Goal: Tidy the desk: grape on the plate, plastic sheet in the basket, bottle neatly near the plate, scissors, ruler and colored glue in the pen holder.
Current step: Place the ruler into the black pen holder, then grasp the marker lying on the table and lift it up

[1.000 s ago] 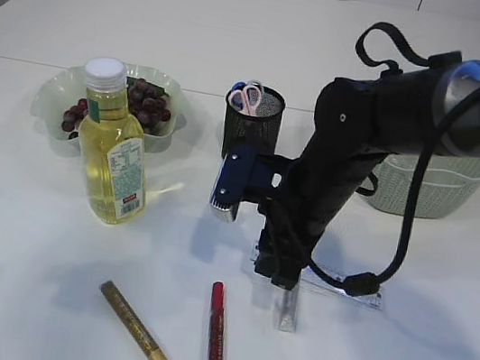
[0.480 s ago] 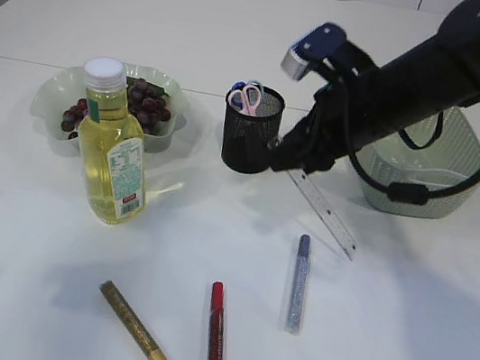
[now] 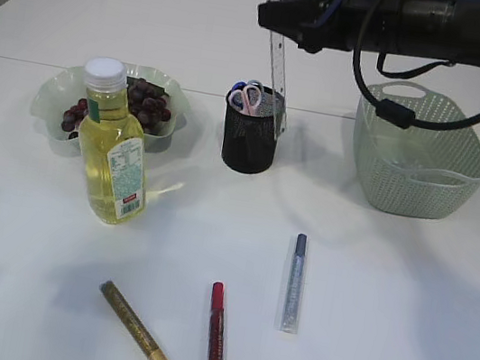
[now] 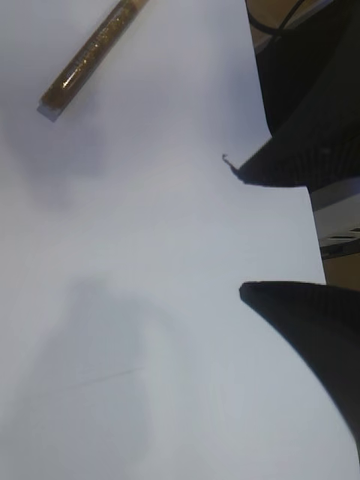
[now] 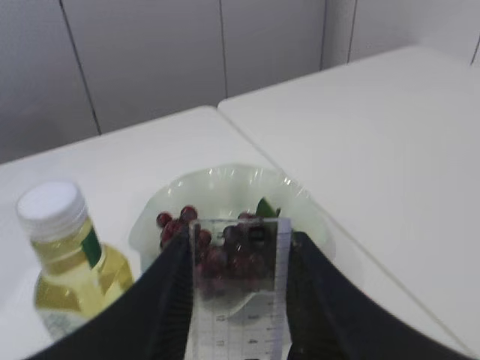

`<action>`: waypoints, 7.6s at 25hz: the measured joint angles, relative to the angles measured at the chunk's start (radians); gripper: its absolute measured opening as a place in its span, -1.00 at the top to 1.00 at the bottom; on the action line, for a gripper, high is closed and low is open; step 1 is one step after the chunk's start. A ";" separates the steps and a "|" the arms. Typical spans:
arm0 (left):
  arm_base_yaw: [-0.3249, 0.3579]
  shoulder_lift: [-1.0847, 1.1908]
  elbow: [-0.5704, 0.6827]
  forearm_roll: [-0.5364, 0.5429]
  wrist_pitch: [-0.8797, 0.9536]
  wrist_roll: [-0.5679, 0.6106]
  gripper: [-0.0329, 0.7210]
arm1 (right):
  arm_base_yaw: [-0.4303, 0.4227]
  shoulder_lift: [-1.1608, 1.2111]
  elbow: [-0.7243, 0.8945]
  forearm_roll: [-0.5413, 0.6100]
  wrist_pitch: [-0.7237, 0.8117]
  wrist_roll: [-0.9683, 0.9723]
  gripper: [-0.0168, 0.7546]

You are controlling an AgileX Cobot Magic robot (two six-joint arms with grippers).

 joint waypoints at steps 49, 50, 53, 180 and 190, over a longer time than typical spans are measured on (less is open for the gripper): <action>0.000 0.000 0.000 0.000 0.000 0.000 0.10 | -0.035 0.409 -0.407 0.107 -0.035 -0.114 0.13; 0.000 0.000 0.000 0.000 0.000 0.000 0.10 | -0.035 0.409 -0.407 0.108 -0.035 -0.114 0.11; 0.000 0.000 0.000 0.000 0.000 0.000 0.10 | -0.035 0.409 -0.407 0.108 -0.037 -0.116 0.03; 0.000 0.000 0.000 0.002 0.001 0.000 0.10 | 0.230 0.200 -0.045 -1.449 0.143 2.205 0.76; 0.000 0.000 0.000 0.002 0.001 0.000 0.10 | 0.065 0.148 -0.132 -1.111 0.191 1.885 0.76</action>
